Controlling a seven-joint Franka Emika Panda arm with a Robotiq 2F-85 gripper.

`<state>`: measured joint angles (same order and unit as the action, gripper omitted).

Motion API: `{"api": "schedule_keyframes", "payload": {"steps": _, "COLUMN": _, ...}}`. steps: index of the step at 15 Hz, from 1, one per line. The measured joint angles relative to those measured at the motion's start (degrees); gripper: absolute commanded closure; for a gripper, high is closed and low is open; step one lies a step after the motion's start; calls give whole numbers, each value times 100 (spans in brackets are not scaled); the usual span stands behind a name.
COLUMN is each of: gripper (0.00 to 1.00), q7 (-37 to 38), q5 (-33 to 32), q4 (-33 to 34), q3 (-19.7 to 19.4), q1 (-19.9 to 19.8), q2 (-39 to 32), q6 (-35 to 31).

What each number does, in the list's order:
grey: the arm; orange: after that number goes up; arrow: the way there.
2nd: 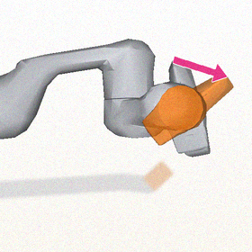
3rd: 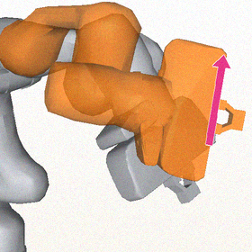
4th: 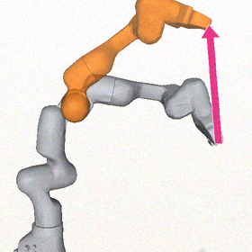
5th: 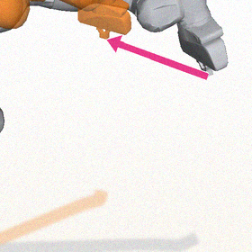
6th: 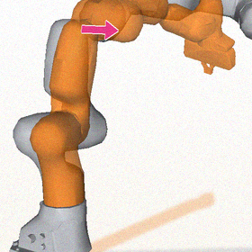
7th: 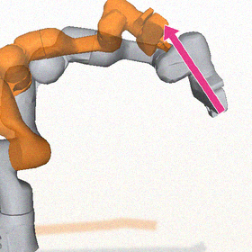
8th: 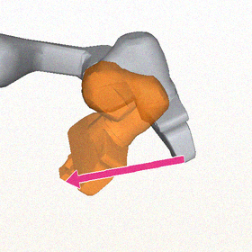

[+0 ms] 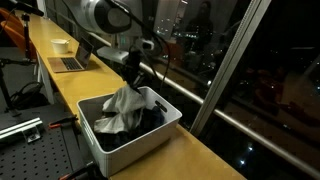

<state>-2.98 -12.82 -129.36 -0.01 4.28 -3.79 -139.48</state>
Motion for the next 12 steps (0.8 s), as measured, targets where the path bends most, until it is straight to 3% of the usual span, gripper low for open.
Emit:
{"api": "schedule_keyframes", "payload": {"steps": 5, "gripper": 97, "q7": 105, "q5": -642, "q4": 695, "q3": 633, "q1": 375, "q2": 779, "q6": 1274}}
{"api": "schedule_keyframes", "payload": {"steps": 12, "gripper": 97, "q7": 155, "q5": -1554, "q4": 2501, "q3": 1642, "q1": 985, "q2": 816, "q6": 3082}}
